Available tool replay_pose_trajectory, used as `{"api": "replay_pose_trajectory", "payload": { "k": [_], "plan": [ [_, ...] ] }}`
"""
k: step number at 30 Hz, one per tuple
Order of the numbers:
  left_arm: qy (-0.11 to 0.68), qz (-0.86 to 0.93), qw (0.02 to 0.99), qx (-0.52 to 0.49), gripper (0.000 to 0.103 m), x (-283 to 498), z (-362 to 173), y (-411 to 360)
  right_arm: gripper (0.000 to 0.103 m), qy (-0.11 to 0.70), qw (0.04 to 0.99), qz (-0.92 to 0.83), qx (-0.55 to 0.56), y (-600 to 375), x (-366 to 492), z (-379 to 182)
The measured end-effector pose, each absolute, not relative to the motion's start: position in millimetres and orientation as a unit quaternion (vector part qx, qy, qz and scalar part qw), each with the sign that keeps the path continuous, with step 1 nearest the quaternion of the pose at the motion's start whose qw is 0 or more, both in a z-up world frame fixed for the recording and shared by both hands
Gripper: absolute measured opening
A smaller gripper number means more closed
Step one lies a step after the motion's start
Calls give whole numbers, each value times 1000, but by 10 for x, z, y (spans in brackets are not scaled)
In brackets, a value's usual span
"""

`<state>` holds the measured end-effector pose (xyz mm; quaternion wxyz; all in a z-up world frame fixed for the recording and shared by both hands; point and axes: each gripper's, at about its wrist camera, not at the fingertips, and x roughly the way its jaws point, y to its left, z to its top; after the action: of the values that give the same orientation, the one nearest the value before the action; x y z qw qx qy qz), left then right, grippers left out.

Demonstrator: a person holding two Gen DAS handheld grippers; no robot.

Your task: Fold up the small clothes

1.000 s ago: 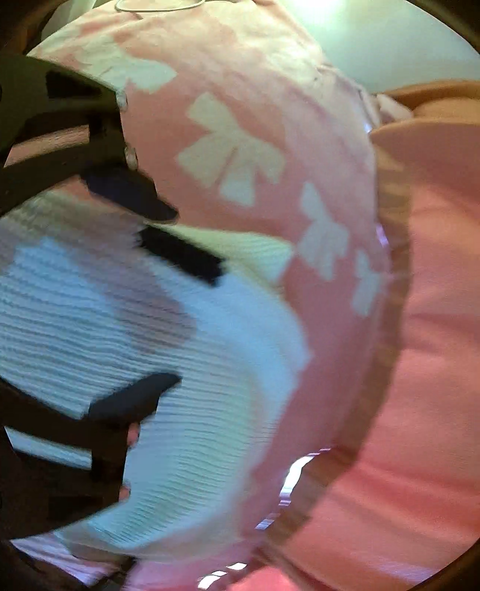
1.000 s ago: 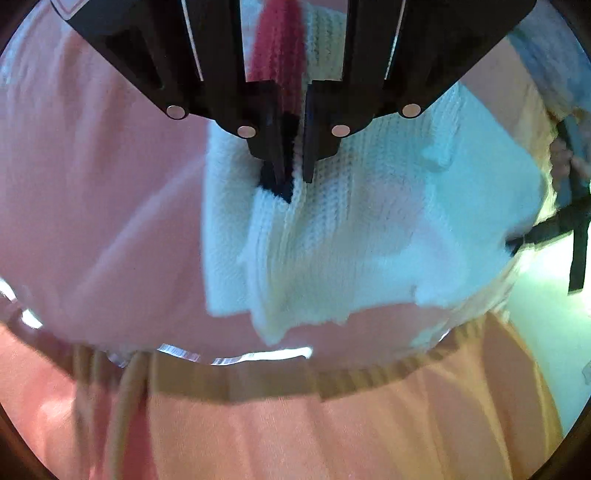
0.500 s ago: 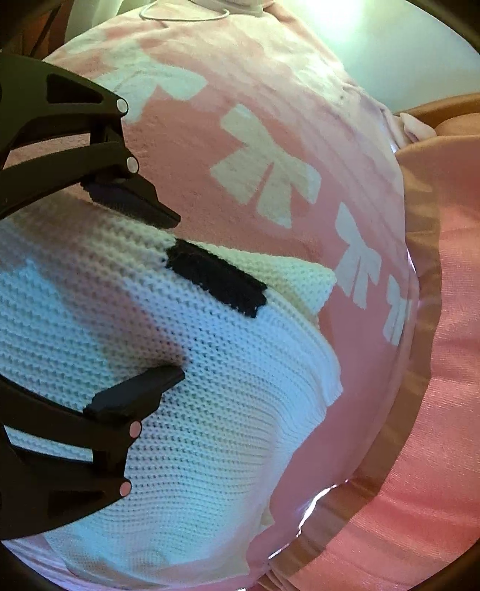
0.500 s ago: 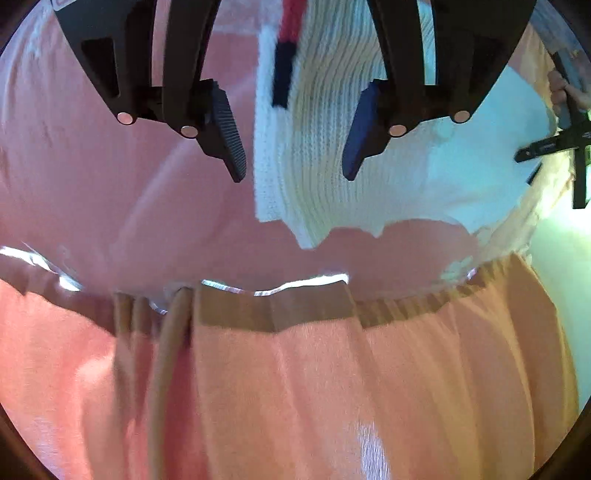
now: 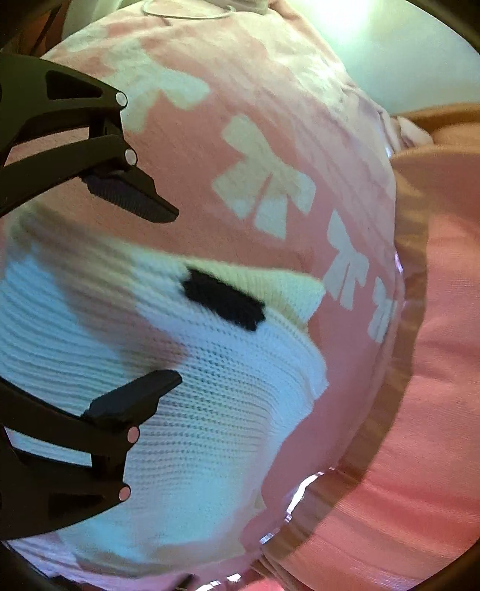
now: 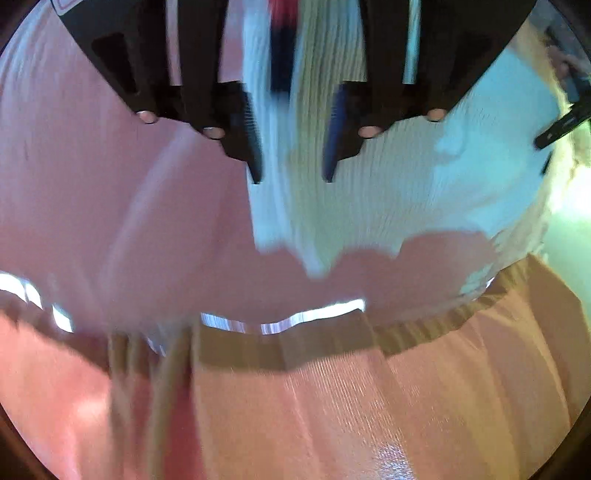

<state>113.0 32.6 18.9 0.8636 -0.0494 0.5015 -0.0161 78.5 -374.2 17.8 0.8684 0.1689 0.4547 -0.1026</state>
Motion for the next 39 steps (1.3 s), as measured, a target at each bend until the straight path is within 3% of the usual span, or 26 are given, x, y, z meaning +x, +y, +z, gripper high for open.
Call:
{"api": "replay_pose_trajectory", "payload": {
  "k": [1, 7, 9, 10, 11, 12, 13, 14, 17, 19, 21, 24, 25, 26, 27, 28, 29, 30, 32, 35, 37, 39],
  "plan": [
    [500, -14, 863, -74, 84, 1040, 211, 420, 57, 462, 860, -112, 182, -3693, 566, 163],
    [527, -13, 829, -188, 86, 647, 0, 634, 58, 477, 828, -92, 281, -3478, -292, -188],
    [522, -12, 832, -189, 81, 603, 24, 594, 60, 467, 822, -83, 314, -3433, -374, -312],
    [525, -24, 827, -202, 66, 596, 16, 568, 60, 458, 827, -79, 316, -3410, -353, -316],
    [523, -21, 827, -206, 58, 578, 21, 563, 57, 458, 826, -67, 320, -3409, -323, -331],
    [519, -21, 828, -211, 51, 557, 27, 561, 33, 450, 828, -51, 331, -3407, -257, -357],
    [519, -27, 825, -221, 33, 545, 24, 561, 15, 445, 829, -39, 337, -3395, -206, -378],
    [520, -35, 820, -235, 22, 523, 35, 553, 15, 445, 830, -35, 335, -3395, -159, -361],
    [509, -27, 833, -218, 10, 321, 150, 527, 14, 401, 873, -30, 275, -3330, -144, 101],
    [514, -18, 834, -201, 10, 141, 157, 533, 13, 390, 894, -40, 218, -3287, -208, 424],
    [539, 2, 820, -193, 5, 8, -2, 572, 14, 438, 881, -58, 170, -3312, -196, 392],
    [527, 8, 832, -172, 7, -85, 17, 591, 17, 534, 830, -93, 133, -3390, -184, -82],
    [523, -1, 832, -183, 10, -70, 90, 606, 23, 542, 824, -110, 125, -3406, -195, -106],
    [513, -8, 839, -184, 18, -37, 186, 619, 23, 530, 832, -111, 124, -3401, -208, -38],
    [500, -12, 848, -176, 25, 2, 283, 607, 30, 508, 846, -107, 125, -3391, -208, 74],
    [478, -17, 864, -159, 44, 92, 443, 567, 46, 478, 863, -107, 123, -3380, -189, 226],
    [460, -20, 876, -145, 57, 191, 563, 522, 53, 460, 873, -110, 119, -3371, -169, 311],
    [448, -24, 884, -133, 60, 277, 645, 470, 59, 438, 885, -108, 114, -3360, -113, 401],
    [427, -39, 899, -86, 72, 623, 797, 275, 60, 425, 894, -93, 104, -3375, 69, 469],
    [423, -60, 903, -39, 83, 1166, 781, -37, 60, 425, 896, -79, 106, -3448, 485, 423],
    [456, -78, 886, -17, 82, 1500, 599, -196, 60, 429, 892, -75, 119, -3545, 742, 315],
    [489, -71, 869, -10, 74, 1800, 319, -294, 60, 437, 888, -75, 121, -3599, 920, 164]
  ]
}}
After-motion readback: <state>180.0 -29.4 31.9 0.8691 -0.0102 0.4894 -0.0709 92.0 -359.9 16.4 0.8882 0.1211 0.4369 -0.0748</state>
